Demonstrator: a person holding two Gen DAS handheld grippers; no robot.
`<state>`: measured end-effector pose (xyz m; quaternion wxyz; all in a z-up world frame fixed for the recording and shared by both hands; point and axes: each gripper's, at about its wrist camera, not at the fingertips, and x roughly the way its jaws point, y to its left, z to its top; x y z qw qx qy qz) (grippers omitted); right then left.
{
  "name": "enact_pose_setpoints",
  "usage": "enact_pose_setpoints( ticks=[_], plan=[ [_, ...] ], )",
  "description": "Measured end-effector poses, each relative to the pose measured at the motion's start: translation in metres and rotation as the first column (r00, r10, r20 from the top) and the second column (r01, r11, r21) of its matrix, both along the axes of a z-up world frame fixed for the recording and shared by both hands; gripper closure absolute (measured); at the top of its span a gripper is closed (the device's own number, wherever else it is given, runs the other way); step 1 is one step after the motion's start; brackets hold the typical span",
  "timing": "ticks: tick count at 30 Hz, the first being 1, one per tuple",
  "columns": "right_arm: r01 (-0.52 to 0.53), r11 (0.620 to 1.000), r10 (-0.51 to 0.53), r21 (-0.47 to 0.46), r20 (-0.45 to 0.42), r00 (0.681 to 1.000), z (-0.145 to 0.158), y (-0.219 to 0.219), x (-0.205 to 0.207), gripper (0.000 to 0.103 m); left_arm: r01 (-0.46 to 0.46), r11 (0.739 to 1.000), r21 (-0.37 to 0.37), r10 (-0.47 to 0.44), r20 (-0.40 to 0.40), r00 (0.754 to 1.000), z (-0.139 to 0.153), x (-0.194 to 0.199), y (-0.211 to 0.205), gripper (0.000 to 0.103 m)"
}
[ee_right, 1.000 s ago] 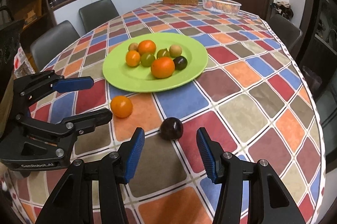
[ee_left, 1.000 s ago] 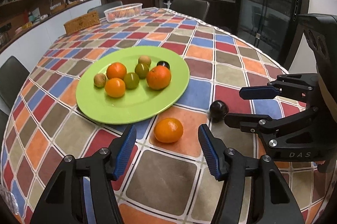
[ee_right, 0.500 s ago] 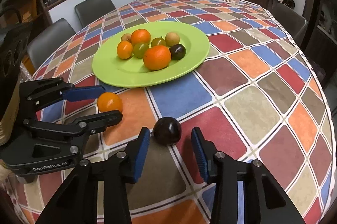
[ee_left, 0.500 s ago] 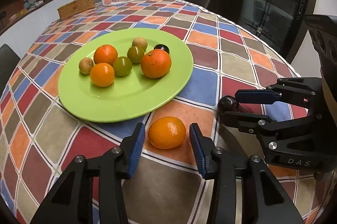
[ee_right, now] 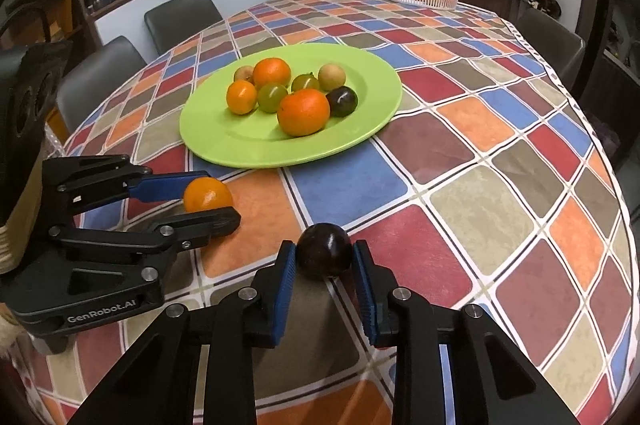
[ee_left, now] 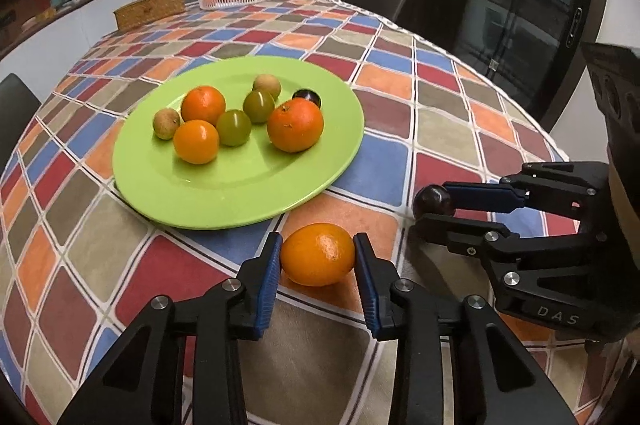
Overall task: Organize fruits
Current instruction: 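Grasp the orange tomato with the left gripper while the right gripper grasps the dark plum, then carry the tomato and plum onto the green plate and open both grippers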
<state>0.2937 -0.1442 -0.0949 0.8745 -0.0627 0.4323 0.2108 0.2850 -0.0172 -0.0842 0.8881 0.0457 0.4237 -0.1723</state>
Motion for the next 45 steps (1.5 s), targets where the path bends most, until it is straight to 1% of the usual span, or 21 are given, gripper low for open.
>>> enact_pose_setpoints(
  ticks=[6, 12, 15, 25, 30, 34, 39, 45],
  plan=[
    [-0.002, 1.000, 0.002, 0.012, 0.029, 1.000, 0.013, 0.000, -0.010, 0.073, -0.009, 1.000, -0.003, 0.009, 0.047, 0.999, 0.019, -0.013, 0.002, 0.068],
    [-0.006, 1.000, 0.004, 0.027, 0.076, 0.997, 0.032, 0.000, -0.021, 0.073, -0.038, 0.999, -0.014, 0.040, 0.102, 0.994, 0.038, -0.026, 0.006, 0.068],
    [-0.003, 1.000, 0.000, 0.030, 0.112, 0.994, 0.044, 0.001, -0.026, 0.073, -0.054, 0.998, -0.026, 0.057, 0.122, 0.991, 0.047, -0.031, 0.010, 0.068],
    [-0.005, 0.997, -0.010, 0.075, 0.194, 0.981, 0.079, 0.004, -0.027, 0.073, -0.075, 0.996, -0.039, 0.081, 0.202, 0.976, 0.081, -0.034, 0.017, 0.068],
    [-0.011, 0.996, -0.009, 0.089, 0.224, 0.975, 0.092, 0.011, -0.014, 0.073, -0.089, 0.996, -0.029, 0.093, 0.238, 0.967, 0.094, -0.022, 0.023, 0.068],
    [-0.015, 0.995, -0.009, 0.102, 0.230, 0.973, 0.100, 0.016, 0.002, 0.073, -0.095, 0.995, -0.020, 0.097, 0.248, 0.964, 0.098, -0.007, 0.029, 0.068],
    [-0.031, 0.994, 0.006, 0.102, 0.231, 0.973, 0.104, 0.026, 0.026, 0.073, -0.108, 0.994, -0.020, 0.110, 0.240, 0.964, 0.097, 0.017, 0.039, 0.068],
    [-0.041, 0.993, 0.017, 0.107, 0.210, 0.978, 0.097, 0.040, 0.058, 0.073, -0.121, 0.992, -0.034, 0.126, 0.212, 0.969, 0.089, 0.051, 0.054, 0.068]
  ],
)
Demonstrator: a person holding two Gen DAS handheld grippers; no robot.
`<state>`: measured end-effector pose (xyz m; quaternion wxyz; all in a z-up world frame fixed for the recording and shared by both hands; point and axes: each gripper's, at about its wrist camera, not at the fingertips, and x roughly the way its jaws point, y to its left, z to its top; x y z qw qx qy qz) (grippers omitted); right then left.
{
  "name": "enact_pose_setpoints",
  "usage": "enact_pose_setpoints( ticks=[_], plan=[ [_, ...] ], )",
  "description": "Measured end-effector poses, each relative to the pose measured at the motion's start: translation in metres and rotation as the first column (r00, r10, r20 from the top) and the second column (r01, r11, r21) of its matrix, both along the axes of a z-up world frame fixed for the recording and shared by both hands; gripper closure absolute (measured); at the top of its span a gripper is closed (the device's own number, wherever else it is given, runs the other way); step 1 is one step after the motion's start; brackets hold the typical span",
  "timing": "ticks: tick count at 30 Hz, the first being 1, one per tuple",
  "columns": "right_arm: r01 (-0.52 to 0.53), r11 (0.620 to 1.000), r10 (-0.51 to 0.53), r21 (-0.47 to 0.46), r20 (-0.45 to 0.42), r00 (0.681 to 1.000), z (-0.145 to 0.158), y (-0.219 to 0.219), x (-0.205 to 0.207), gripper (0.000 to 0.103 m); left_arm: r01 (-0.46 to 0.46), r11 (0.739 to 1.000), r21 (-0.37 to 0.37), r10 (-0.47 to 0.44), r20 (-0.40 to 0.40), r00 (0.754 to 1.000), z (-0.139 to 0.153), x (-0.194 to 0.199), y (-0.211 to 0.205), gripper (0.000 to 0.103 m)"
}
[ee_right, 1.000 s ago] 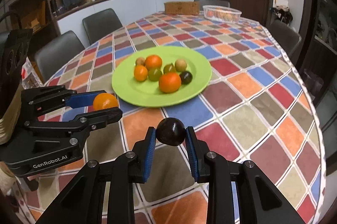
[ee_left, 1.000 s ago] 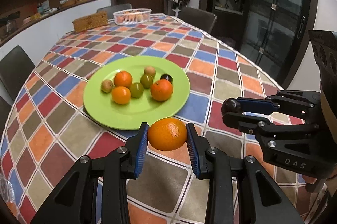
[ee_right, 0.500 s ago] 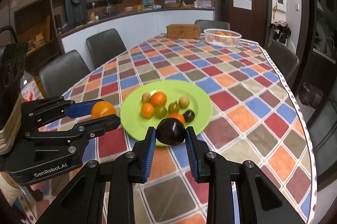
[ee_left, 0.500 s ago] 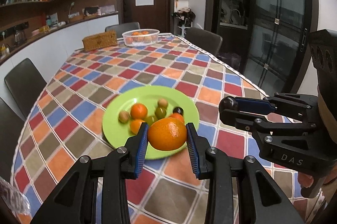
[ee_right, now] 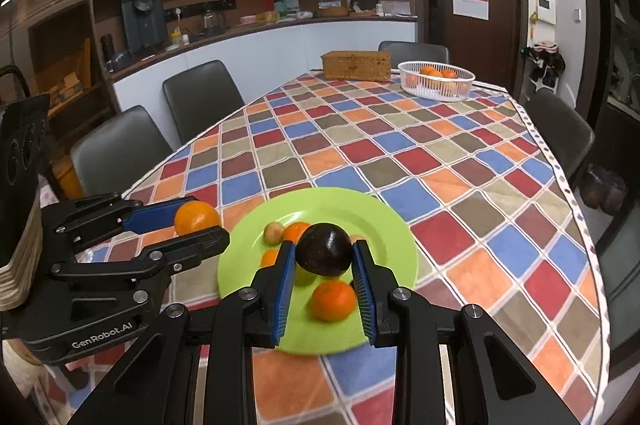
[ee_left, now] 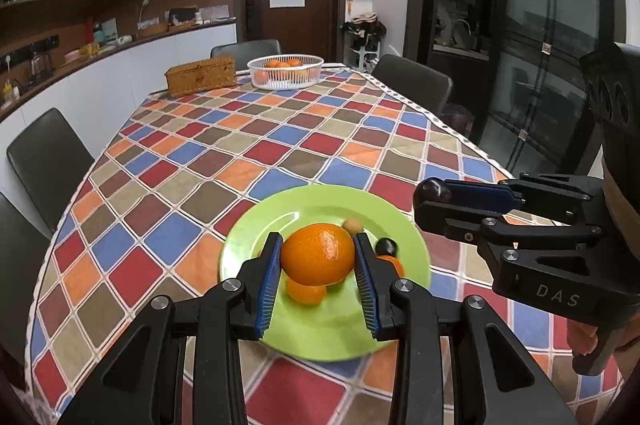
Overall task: Organize fruits
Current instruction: 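Carry the tomato and plum onto the green plate and open both grippers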
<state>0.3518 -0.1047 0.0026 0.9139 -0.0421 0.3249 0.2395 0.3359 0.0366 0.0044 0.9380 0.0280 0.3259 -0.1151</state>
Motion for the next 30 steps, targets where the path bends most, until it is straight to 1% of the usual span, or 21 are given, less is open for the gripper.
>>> enact_pose_setpoints(
  ticks=[5, 13, 18, 22, 25, 26, 28, 29, 30],
  plan=[
    [-0.010, 1.000, 0.010, -0.005, -0.028, 1.000, -0.010, 0.013, 0.028, 0.073, -0.006, 1.000, -0.006, 0.006, -0.049, 0.999, -0.016, 0.033, 0.012, 0.068],
    [-0.018, 0.999, 0.012, -0.045, -0.117, 0.993, -0.038, 0.030, 0.074, 0.073, -0.018, 0.999, 0.035, 0.022, -0.120, 0.993, -0.045, 0.077, 0.022, 0.068],
    [-0.008, 0.999, -0.001, -0.049, -0.177, 0.984, -0.056, 0.032, 0.098, 0.073, -0.019, 1.000, 0.000, 0.019, -0.188, 0.982, -0.062, 0.100, 0.026, 0.068],
    [-0.001, 0.999, -0.009, -0.049, -0.199, 0.980, -0.066, 0.034, 0.106, 0.073, -0.014, 1.000, -0.022, 0.009, -0.213, 0.977, -0.068, 0.107, 0.027, 0.068],
    [0.005, 0.999, -0.015, -0.048, -0.203, 0.979, -0.069, 0.034, 0.108, 0.072, -0.015, 1.000, -0.019, 0.011, -0.205, 0.979, -0.067, 0.105, 0.027, 0.061],
    [0.012, 0.999, -0.021, -0.043, -0.202, 0.979, -0.069, 0.032, 0.107, 0.072, -0.018, 1.000, -0.012, 0.015, -0.195, 0.981, -0.066, 0.103, 0.027, 0.061],
    [0.022, 0.999, -0.027, -0.031, -0.196, 0.980, -0.066, 0.029, 0.105, 0.069, -0.021, 1.000, -0.005, 0.020, -0.181, 0.983, -0.062, 0.097, 0.027, 0.060],
    [0.027, 0.999, -0.032, -0.029, -0.189, 0.982, -0.064, 0.027, 0.102, 0.065, -0.029, 1.000, 0.001, 0.029, -0.175, 0.984, -0.060, 0.093, 0.028, 0.060],
    [0.034, 0.999, -0.040, -0.032, -0.182, 0.983, -0.063, 0.026, 0.100, 0.064, -0.037, 0.999, 0.008, 0.038, -0.164, 0.986, -0.057, 0.088, 0.028, 0.059]
  ],
)
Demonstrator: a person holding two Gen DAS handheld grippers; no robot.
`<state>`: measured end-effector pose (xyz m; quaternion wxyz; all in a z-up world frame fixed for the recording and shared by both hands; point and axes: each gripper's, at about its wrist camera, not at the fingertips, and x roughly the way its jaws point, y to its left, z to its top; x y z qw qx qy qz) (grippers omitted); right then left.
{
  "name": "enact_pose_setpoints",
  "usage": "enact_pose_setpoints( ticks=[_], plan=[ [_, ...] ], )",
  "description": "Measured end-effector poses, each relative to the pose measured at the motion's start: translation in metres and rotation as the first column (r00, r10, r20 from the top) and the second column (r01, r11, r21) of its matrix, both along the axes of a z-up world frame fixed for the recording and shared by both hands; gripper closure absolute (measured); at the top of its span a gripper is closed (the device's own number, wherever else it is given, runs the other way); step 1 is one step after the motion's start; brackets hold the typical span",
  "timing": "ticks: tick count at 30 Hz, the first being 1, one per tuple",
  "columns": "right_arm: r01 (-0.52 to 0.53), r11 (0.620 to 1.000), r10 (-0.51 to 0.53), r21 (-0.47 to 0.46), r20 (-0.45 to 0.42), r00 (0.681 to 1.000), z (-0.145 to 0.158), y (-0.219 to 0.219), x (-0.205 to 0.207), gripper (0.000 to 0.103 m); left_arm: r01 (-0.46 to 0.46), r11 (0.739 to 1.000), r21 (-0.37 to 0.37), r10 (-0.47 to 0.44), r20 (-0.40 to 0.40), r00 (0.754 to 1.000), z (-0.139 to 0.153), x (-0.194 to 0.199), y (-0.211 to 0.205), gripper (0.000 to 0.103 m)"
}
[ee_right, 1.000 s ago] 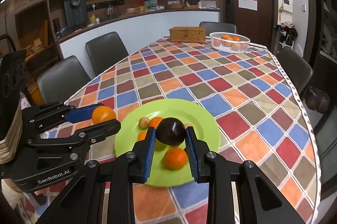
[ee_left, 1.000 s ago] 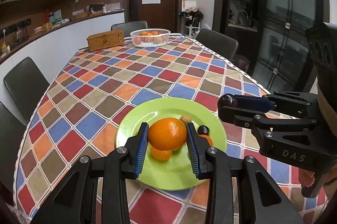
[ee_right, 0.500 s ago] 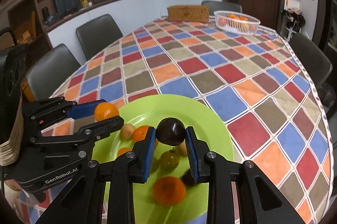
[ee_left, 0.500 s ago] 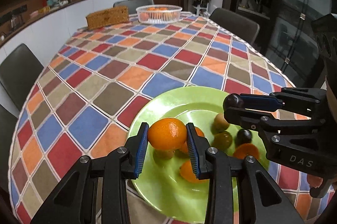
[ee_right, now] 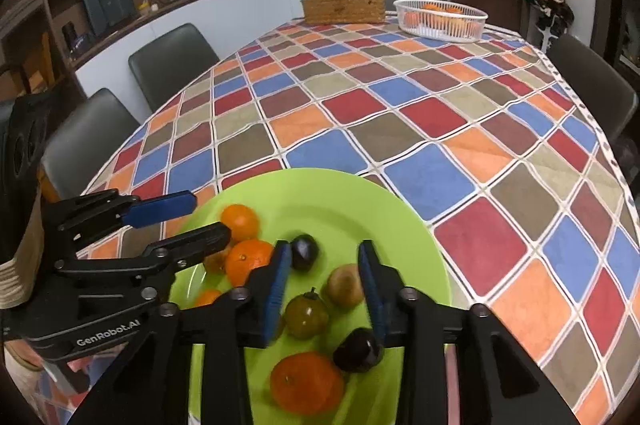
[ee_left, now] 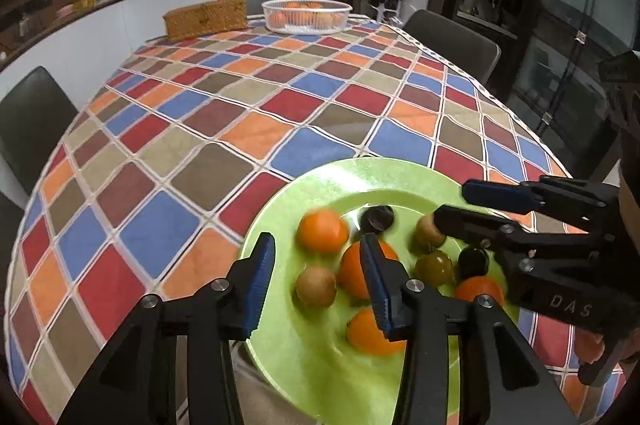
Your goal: Organize fruits
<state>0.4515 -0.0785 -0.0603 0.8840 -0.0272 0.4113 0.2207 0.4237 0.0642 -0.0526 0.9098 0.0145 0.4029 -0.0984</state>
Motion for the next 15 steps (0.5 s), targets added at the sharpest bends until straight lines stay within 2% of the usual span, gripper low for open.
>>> enact_pose_setpoints(
  ticks=[5, 9, 13, 15],
  plan=[
    [0.024, 1.000, -0.023, -0.012, 0.057, 0.998, 0.014, -0.010, -0.027, 0.064, -0.022, 0.999, 0.038, 0.020, 0.064, 0.998, 0.016, -0.034, -0.006, 0.053],
    [0.068, 0.998, -0.067, -0.005, 0.104, 0.992, 0.028, -0.024, -0.055, 0.057, -0.035, 0.999, 0.010, 0.034, 0.117, 0.993, 0.035, -0.063, -0.009, 0.044],
    [0.094, 0.996, -0.094, 0.008, 0.131, 0.987, 0.041, -0.037, -0.083, 0.056, -0.075, 0.997, 0.026, 0.070, 0.177, 0.982, 0.055, -0.093, -0.015, 0.038],
    [0.108, 0.994, -0.108, 0.009, 0.154, 0.982, 0.048, -0.042, -0.099, 0.047, -0.091, 0.995, 0.038, 0.081, 0.199, 0.977, 0.063, -0.107, -0.018, 0.034]
  ],
)
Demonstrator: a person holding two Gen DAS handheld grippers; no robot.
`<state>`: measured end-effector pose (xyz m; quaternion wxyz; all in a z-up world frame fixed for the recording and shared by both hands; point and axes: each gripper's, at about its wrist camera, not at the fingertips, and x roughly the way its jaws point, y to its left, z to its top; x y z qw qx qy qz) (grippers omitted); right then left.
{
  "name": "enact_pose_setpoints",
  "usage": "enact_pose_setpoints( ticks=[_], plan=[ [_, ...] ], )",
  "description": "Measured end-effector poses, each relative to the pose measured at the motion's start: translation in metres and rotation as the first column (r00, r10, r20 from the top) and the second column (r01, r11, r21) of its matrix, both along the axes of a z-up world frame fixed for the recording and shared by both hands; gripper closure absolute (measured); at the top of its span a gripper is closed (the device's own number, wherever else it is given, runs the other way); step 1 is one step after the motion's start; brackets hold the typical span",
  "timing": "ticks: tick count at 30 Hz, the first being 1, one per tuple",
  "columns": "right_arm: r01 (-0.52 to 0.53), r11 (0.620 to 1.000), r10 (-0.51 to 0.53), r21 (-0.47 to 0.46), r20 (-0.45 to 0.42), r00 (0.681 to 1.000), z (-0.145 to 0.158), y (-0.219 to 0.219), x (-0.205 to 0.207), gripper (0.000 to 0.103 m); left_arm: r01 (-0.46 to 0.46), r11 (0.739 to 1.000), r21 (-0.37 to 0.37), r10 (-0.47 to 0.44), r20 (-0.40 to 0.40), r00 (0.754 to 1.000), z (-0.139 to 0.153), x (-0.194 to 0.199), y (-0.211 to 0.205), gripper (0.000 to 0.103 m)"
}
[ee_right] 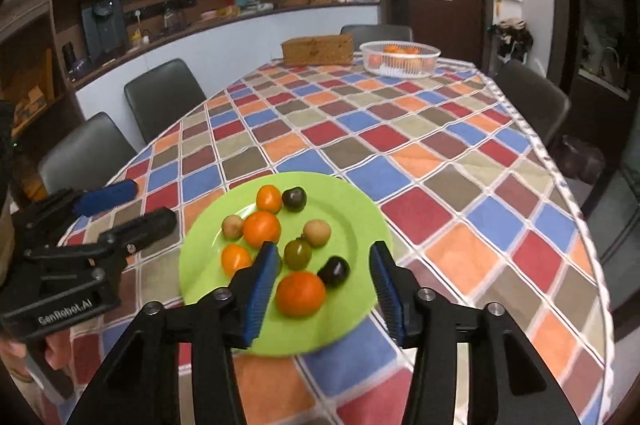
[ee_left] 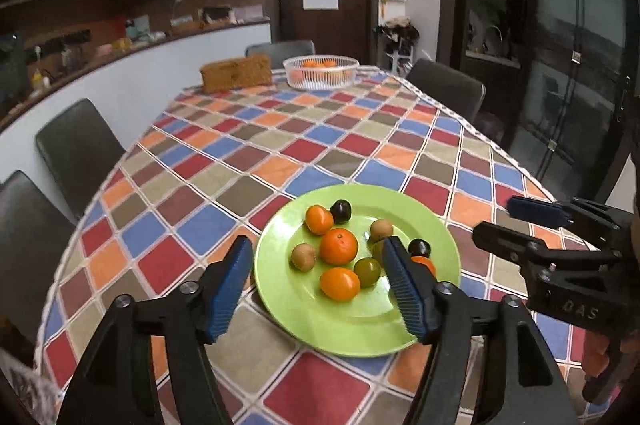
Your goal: Organize fruits
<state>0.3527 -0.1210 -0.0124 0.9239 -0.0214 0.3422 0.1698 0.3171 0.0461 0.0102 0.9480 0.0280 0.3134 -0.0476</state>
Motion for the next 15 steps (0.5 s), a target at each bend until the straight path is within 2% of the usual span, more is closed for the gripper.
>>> enact_pose_setpoints(
  ticks=[6, 10, 15],
  plan=[
    [0.037, 0.999, -0.038, 0.022, 0.042, 0.998, 0.018, -0.015, -0.043, 0.035, -0.013, 1.000, 0.012, 0.013, 0.036, 0.999, 0.013, -0.039, -0.010, 0.025],
    [0.056, 0.998, -0.057, 0.022, 0.062, 0.996, 0.024, -0.024, -0.071, 0.029, -0.025, 1.000, 0.008, 0.025, 0.052, 0.998, 0.018, -0.065, -0.016, 0.016],
    [0.078, 0.997, -0.080, 0.022, 0.075, 0.994, 0.029, -0.035, -0.100, 0.024, -0.028, 0.999, 0.017, 0.027, 0.070, 0.997, 0.024, -0.094, -0.024, 0.011]
  ],
)
